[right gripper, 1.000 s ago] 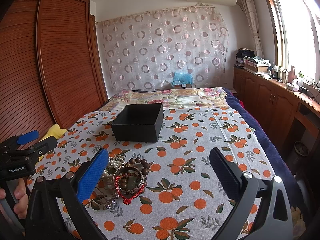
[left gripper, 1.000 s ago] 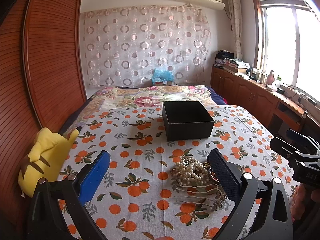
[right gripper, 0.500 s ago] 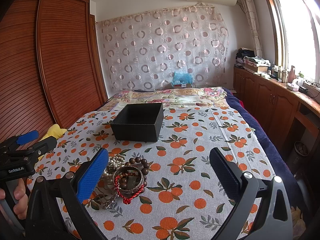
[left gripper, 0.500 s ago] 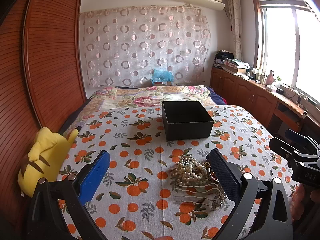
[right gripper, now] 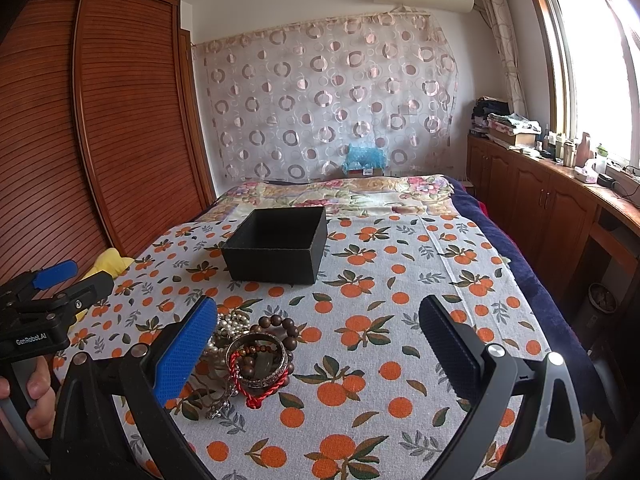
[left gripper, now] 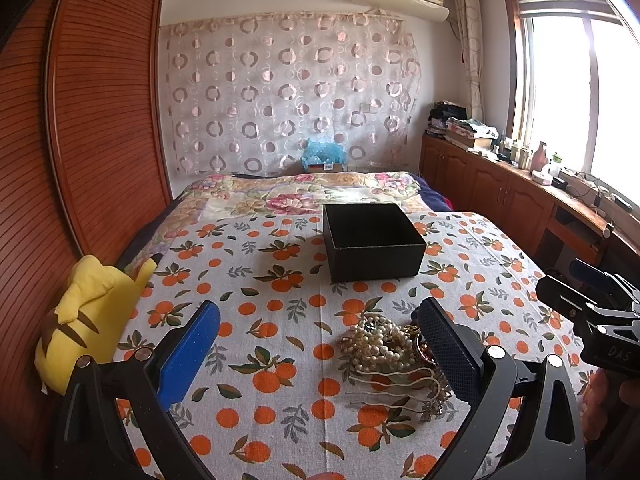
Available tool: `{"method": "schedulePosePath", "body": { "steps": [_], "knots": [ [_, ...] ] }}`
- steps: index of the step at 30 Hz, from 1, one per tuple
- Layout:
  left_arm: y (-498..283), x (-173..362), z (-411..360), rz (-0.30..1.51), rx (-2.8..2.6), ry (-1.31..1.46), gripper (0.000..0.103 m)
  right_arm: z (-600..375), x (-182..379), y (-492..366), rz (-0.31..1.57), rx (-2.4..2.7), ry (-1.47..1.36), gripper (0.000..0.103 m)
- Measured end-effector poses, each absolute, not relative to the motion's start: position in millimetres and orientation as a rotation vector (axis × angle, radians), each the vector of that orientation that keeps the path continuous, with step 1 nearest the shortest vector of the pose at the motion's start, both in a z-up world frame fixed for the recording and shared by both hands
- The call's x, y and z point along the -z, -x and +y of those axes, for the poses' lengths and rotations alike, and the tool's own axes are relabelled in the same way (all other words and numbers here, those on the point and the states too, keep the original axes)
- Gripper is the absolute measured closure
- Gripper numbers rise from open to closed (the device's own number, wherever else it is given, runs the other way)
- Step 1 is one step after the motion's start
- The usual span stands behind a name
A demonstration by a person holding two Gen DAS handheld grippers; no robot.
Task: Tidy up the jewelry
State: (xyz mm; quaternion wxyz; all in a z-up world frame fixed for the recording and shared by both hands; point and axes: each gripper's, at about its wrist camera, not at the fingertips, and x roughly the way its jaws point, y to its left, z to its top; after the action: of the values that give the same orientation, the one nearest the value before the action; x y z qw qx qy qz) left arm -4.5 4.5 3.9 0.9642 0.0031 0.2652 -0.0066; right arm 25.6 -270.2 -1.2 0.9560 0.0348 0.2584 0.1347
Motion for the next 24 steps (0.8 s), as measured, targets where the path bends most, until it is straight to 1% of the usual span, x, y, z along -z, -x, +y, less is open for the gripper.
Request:
{"method": "schedulePosePath", "body": {
  "steps": [24],
  "knots": [
    [6.8,-5.9,6.9,0.536,0.016,-0.002,0.007,-270.0,0.7,-25.7,0.524,-0.274,-0.070,0.002]
  ]
}}
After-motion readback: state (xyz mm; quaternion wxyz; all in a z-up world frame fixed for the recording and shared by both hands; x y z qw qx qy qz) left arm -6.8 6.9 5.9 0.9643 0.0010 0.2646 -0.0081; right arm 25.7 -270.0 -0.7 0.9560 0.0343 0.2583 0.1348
